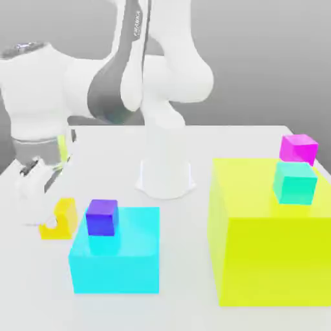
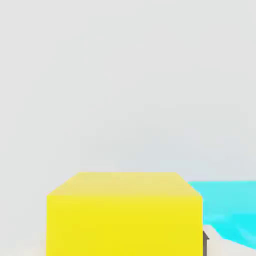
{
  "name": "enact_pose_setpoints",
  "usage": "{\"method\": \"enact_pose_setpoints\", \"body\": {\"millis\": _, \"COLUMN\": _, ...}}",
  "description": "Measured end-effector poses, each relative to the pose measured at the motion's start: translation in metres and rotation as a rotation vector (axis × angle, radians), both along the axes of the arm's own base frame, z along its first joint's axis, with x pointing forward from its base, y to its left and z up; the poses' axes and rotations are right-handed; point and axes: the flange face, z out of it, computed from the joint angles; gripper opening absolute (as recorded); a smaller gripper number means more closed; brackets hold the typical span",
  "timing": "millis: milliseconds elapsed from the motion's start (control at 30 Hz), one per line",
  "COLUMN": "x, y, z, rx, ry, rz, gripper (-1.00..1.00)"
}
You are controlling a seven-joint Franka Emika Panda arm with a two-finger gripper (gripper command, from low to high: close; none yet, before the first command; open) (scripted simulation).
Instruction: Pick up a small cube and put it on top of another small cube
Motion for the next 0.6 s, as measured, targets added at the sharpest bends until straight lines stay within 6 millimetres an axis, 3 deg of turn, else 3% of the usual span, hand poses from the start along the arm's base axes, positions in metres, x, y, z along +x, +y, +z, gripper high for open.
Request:
{"method": "enact_pose_setpoints", "body": {"millis": 167, "x": 0.023, "y": 0.124, "z": 0.058, "rx": -0.003, "ry": -0.004, "rz": 0.270, "gripper": -1.00}}
{"method": "enact_pose_setpoints", "body": {"millis": 333, "x": 0.000, "y": 0.250, "z": 0.106, "rx": -0.022, "ry": 0.006, "rz": 0.536, "gripper": -1.00}}
{"method": "enact_pose_setpoints", "body": {"millis": 400, "x": -0.018, "y": 0.300, "z": 0.113, "rx": -0.035, "ry": 0.014, "rz": 0.645, "gripper": -1.00}}
{"method": "enact_pose_setpoints", "body": {"millis": 467, "x": -0.034, "y": 0.342, "z": 0.096, "rx": -0.048, "ry": 0.022, "rz": 0.736, "gripper": -1.00}}
{"method": "enact_pose_setpoints", "body": {"millis": 500, "x": -0.038, "y": 0.351, "z": 0.085, "rx": -0.051, "ry": 0.024, "rz": 0.755, "gripper": 1.00}}
{"method": "enact_pose_setpoints", "body": {"millis": 600, "x": -0.038, "y": 0.351, "z": 0.085, "rx": -0.051, "ry": 0.024, "rz": 0.755, "gripper": 1.00}}
